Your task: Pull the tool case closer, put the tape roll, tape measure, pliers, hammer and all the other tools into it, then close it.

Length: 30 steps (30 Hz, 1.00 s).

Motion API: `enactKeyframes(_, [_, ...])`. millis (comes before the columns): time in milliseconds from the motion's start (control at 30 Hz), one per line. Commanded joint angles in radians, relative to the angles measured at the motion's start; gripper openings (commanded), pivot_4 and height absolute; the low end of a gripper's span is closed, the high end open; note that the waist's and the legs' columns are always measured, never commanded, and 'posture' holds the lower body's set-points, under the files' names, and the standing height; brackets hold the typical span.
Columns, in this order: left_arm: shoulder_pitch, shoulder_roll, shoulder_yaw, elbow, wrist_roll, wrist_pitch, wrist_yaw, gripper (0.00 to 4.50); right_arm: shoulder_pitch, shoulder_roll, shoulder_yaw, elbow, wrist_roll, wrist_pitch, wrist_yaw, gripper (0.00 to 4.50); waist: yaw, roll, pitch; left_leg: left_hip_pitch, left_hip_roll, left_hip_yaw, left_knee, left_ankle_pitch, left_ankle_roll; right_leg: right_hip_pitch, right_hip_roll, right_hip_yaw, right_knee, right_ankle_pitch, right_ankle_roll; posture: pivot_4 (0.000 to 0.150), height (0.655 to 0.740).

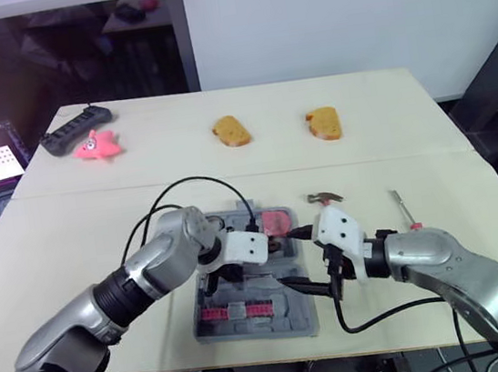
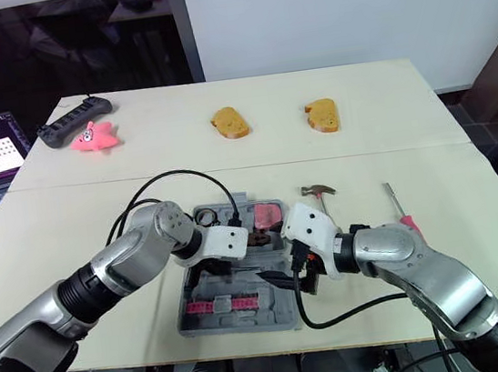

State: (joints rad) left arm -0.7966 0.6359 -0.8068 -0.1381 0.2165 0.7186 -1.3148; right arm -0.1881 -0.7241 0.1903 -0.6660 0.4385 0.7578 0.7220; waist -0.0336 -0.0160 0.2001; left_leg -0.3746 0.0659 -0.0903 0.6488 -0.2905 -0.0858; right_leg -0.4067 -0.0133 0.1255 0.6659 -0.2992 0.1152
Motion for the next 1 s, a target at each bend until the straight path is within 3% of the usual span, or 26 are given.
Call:
enactKeyframes(33, [0.006, 0.001, 0.012, 0.007, 0.022, -0.026, 0.018, 0.02, -0.001, 0.005, -0.020, -0.038, 0.018, -0.005, 0.002, 4.50, 0.001, 0.000, 0.000, 0.000, 0.000, 0.000, 0.000, 0.000, 0.000, 0.000, 0.000, 0.000, 0.000, 0.000, 0.000, 0.150, 0.7400])
enactKeyframes(200, [0.007, 0.004, 0.016, 0.011, 0.025, -0.050, 0.016, 0.02, -0.004, 0.006, -0.021, -0.035, 0.020, -0.007, 0.002, 4.50, 0.002, 0.000, 0.000, 0.000, 0.000, 0.000, 0.000, 0.000, 0.000, 0.000, 0.000, 0.000, 0.000, 0.000, 0.000, 0.150, 0.7400])
enactKeyframes(400, [-0.011, 0.011, 0.047, 0.013, 0.026, -0.081, 0.015, 2.73, -0.009, 0.012, -0.018, -0.031, 0.025, -0.008, 0.000, 4.50, 0.011, 0.000, 0.000, 0.000, 0.000, 0.000, 0.000, 0.000, 0.000, 0.000, 0.000, 0.000, 0.000, 0.000, 0.000, 0.150, 0.7400])
enactKeyframes(700, [-0.042, 0.050, 0.122, -0.018, 0.004, -0.080, -0.006, 2.73, -0.010, 0.018, -0.014, -0.034, 0.031, -0.002, -0.008, 4.50, 0.016, 0.000, 0.000, 0.000, 0.000, 0.000, 0.001, 0.000, 0.000, 0.000, 0.000, 0.000, 0.000, 0.000, 0.000, 0.150, 0.7400])
enactKeyframes(967, [-0.049, 0.091, 0.237, -0.001, -0.093, -0.031, -0.064, 2.73, -0.004, 0.015, -0.018, -0.038, 0.032, -0.009, -0.005, 4.50, 0.014, 0.000, 0.000, 0.000, 0.000, 0.000, 0.000, 0.000, 0.000, 0.000, 0.000, 0.000, 0.000, 0.000, 0.000, 0.150, 0.7400])
enactKeyframes(1000, [-0.046, 0.086, 0.248, 0.006, -0.105, -0.020, -0.063, 2.50, -0.003, 0.014, -0.019, -0.037, 0.031, -0.010, -0.005, 4.50, 0.014, 0.000, 0.000, 0.000, 0.000, 0.000, 0.000, 0.000, 0.000, 0.000, 0.000, 0.000, 0.000, 0.000, 0.000, 0.150, 0.7400])
